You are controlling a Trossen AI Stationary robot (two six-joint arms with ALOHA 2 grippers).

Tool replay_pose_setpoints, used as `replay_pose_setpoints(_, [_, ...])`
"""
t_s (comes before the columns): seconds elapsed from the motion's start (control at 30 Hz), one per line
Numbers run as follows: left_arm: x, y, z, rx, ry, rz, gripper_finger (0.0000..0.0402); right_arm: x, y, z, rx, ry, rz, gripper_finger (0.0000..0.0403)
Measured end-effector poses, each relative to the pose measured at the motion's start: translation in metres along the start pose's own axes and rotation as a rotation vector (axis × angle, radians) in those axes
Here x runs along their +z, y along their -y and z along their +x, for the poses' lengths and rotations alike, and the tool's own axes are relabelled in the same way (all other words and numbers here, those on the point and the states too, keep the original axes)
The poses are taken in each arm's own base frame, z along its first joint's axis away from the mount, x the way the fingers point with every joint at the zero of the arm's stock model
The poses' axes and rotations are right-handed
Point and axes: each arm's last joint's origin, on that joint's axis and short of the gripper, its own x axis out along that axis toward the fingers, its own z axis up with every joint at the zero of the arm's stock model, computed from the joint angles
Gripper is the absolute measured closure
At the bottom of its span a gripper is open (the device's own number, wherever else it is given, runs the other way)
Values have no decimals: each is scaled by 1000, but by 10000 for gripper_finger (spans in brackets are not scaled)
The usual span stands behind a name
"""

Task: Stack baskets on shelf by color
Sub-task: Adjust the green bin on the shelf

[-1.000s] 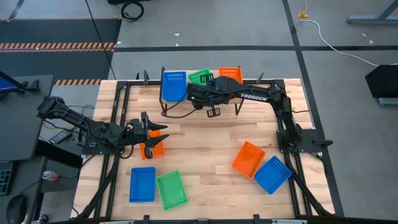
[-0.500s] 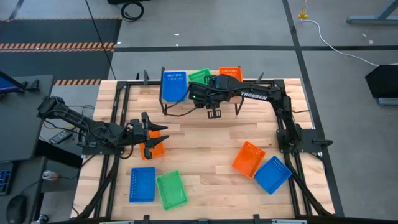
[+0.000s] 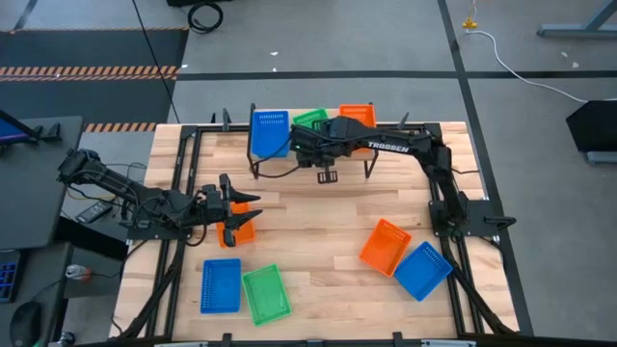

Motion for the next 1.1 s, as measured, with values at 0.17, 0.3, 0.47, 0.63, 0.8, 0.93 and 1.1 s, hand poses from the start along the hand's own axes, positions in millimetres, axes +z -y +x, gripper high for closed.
replay_pose_setpoints(0.17, [0,0,0,0,0,0,230,5,-3,-2,-7,38,-3,390])
replay_pose_setpoints(0.3, [0,0,0,0,0,-1,230,9,-2,-2,13,87,12,378])
replay_pose_setpoints(0.47, [0,0,0,0,0,-1,230,13,-1,-2,17,140,19,390])
replay_pose_setpoints(0.63, [0,0,0,0,0,0,230,12,4,-1,13,134,50,367])
replay_pose_setpoints(0.8, [0,0,0,0,1,0,230,11,5,0,12,132,65,340])
replay_pose_setpoints(0.93, [0,0,0,0,0,1,230,12,6,0,8,147,75,337])
replay_pose_setpoints(1.1, [0,0,0,0,1,0,230,14,9,0,3,165,129,336])
